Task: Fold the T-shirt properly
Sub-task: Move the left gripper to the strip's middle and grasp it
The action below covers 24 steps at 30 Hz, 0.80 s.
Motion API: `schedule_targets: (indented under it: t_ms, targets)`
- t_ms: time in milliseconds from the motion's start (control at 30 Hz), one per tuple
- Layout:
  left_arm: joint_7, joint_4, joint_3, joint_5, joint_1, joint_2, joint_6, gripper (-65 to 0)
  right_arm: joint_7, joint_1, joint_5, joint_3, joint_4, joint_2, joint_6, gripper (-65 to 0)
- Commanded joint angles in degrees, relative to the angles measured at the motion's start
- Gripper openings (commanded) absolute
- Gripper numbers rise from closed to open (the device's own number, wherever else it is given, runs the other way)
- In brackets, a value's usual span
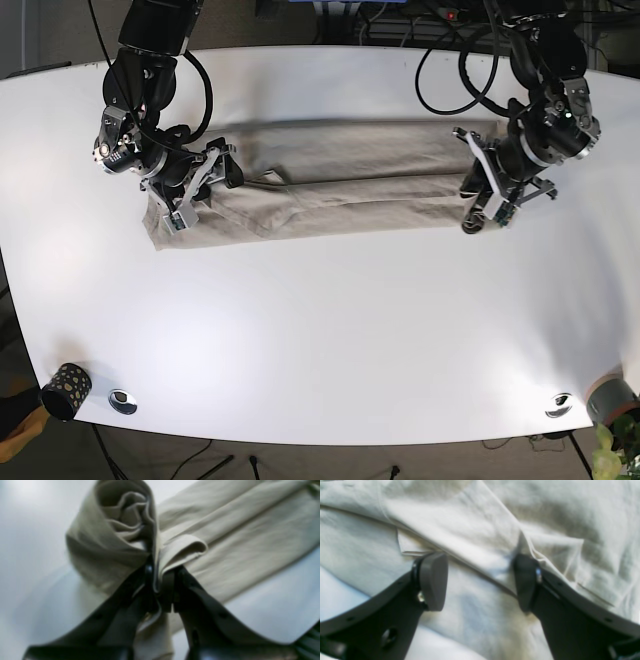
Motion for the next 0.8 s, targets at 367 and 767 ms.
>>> schedule_targets:
  t_ms: [367, 767]
  targets:
    - [-1.56, -5.73, 4.93, -0.90, -3.79, 5.26, 5.16, -62.9, -0.15, 0.40, 0.03, 0.21, 0.68, -0.68, 0.08, -25.7]
    - [-1.56, -10.57, 8.45, -0.90, -7.83, 8.34, 5.16, -62.6, -0.15, 0.49, 0.03, 0.12, 0.68, -0.77, 0.08, -25.7]
